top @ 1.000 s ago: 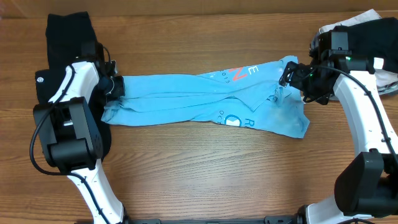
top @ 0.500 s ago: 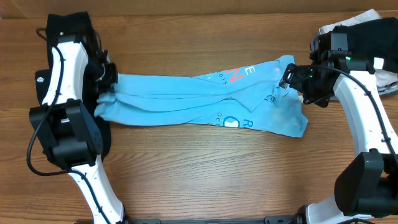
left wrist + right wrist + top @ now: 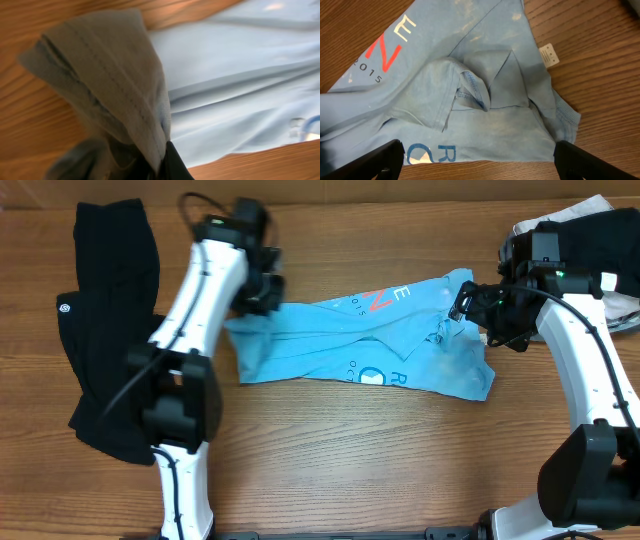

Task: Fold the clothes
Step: 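Lift the strip's left end with the left gripper and carry it rightward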

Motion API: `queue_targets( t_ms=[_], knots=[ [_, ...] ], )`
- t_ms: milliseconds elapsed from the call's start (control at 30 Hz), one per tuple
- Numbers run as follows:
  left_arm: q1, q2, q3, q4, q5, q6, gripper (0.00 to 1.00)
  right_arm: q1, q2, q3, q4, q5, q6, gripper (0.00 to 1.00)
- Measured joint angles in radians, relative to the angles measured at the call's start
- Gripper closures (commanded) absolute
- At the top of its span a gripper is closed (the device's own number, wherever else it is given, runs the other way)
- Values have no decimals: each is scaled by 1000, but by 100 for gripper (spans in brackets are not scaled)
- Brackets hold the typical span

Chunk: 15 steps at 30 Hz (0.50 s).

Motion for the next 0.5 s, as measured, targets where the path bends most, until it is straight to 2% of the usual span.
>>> queue_targets(
  t_ms=[200,500],
  knots=[
    [-141,0,0,108,0,-79,92,0,0,0,0,0,0,1],
    [-206,0,0,190,0,-142,92,0,0,0,0,0,0,1]
  ],
)
